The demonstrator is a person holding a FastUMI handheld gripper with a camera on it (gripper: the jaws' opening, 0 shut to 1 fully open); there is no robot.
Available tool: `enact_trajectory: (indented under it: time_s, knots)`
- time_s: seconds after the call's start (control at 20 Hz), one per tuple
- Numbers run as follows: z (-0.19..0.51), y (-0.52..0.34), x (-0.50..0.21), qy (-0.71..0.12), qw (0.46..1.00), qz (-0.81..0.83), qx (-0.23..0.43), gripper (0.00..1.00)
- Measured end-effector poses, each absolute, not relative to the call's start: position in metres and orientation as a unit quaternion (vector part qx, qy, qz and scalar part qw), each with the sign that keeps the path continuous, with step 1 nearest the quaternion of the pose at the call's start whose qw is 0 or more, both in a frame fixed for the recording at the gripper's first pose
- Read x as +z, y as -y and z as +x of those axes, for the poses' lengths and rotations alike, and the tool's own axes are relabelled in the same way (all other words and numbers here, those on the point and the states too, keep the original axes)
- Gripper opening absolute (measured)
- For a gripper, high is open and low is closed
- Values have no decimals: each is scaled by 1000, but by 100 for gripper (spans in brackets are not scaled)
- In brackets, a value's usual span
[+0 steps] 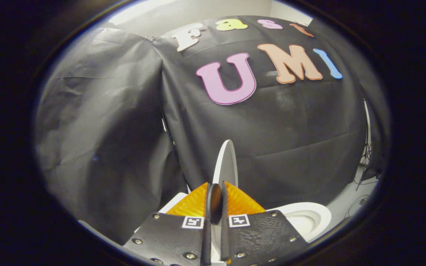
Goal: Open the toilet lid.
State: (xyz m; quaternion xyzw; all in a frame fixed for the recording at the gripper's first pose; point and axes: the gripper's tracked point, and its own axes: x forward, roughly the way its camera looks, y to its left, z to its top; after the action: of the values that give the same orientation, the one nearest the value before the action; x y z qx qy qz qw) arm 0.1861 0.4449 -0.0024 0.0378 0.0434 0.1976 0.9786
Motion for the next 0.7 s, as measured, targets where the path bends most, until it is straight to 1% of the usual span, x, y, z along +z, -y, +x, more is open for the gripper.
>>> enact_trajectory:
  time_s: [0.7]
  knots:
    - [168,-514,-12,-48,967,8,251,10]
